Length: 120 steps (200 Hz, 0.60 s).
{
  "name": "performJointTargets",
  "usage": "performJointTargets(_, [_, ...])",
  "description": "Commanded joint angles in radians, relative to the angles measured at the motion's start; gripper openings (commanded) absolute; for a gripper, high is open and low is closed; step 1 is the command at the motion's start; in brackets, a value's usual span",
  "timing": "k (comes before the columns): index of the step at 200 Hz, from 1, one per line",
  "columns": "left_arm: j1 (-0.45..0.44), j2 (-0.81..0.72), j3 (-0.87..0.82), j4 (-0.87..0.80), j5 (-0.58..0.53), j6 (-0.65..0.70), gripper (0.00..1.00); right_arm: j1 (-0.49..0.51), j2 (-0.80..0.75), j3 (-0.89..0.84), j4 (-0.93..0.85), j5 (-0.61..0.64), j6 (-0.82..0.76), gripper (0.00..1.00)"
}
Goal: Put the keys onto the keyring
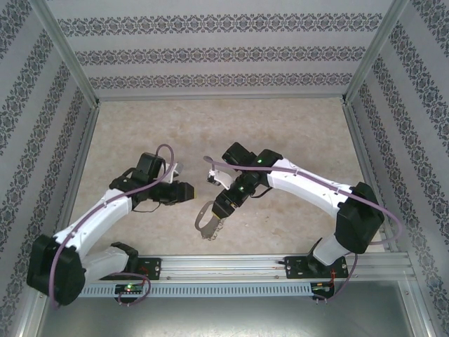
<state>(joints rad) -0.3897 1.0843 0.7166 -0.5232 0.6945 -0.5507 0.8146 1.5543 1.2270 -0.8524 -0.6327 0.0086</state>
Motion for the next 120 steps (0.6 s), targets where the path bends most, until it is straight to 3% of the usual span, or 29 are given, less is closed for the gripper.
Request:
performJointTargets(1, [-0.097, -0.081, -0.005, -0.176, -0.088, -0.004, 0.40, -0.017, -0.048, -0.026, 0.068, -0.015, 0.034, 0.67])
performJointTargets(38, [-0.263, -0.193, -0.076, -0.176, -0.196, -0.092, 0.40, -0.074, -0.101, -0.086, 0.147, -0.029, 0.119, 0.76])
performJointTargets(60, [-0.362, -0.186, -0.127, -0.072, -0.260, -0.108, 0.40, -0.118, -0.140, -0.124, 0.191, -0.036, 0.170, 0.80])
performJointTargets(79, [-0.430, -0.142, -0.180, 0.076, -0.300, -0.134, 0.40, -0.140, -0.176, -0.146, 0.206, -0.028, 0.198, 0.88])
performJointTargets(120, [-0.518, 0.022, -0.185, 0.158, -0.400, -0.078, 0.37, -0.169, -0.247, -0.186, 0.226, -0.010, 0.234, 0.89])
